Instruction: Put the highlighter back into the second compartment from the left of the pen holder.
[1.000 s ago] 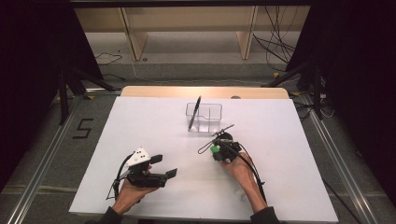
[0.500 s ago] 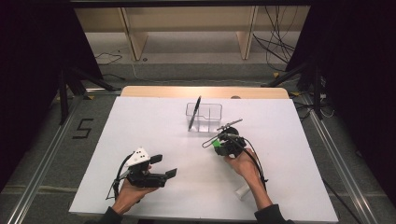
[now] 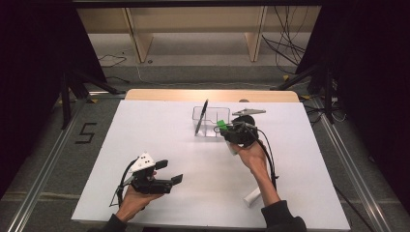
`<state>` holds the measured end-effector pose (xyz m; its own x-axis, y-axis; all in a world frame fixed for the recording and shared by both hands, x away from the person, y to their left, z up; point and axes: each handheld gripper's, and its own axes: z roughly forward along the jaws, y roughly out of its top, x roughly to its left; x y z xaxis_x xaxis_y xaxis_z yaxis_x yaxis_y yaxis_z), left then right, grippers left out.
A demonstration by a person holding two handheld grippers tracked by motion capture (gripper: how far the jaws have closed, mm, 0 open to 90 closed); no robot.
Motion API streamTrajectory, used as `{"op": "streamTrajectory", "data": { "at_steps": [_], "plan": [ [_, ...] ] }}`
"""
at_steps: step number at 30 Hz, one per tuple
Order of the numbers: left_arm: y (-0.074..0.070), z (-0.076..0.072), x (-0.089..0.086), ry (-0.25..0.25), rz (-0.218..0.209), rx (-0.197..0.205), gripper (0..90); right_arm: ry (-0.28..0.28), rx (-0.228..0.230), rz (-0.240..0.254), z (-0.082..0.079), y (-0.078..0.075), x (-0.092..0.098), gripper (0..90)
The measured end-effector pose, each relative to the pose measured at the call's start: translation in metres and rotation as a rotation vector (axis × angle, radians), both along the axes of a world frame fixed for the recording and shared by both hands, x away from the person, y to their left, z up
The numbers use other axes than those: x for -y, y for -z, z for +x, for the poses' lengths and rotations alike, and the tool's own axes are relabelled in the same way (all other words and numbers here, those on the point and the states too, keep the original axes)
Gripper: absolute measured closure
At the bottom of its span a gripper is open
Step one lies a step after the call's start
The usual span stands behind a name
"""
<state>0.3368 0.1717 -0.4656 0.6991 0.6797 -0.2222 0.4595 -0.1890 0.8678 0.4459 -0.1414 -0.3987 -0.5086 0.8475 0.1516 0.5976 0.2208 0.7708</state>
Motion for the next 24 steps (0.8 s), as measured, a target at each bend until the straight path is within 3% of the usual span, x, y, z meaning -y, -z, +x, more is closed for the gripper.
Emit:
{"op": "streamTrajectory", "data": {
  "at_steps": [10, 15, 24],
  "plan": [
    [0.0, 0.0, 0.0, 0.002, 0.0, 0.0, 15.6, 0.019, 0.101, 0.046, 0.015, -0.015, -0.01, 67.4],
    [0.0, 0.0, -0.001, 0.002, -0.006, -0.003, 15.6, 0.042, 0.125, 0.084, 0.026, -0.021, -0.015, 67.4],
    [-0.001, 0.0, -0.001, 0.0, -0.015, -0.003, 15.6, 0.09, 0.17, 0.093, 0.047, -0.027, -0.025, 67.4]
  ]
}}
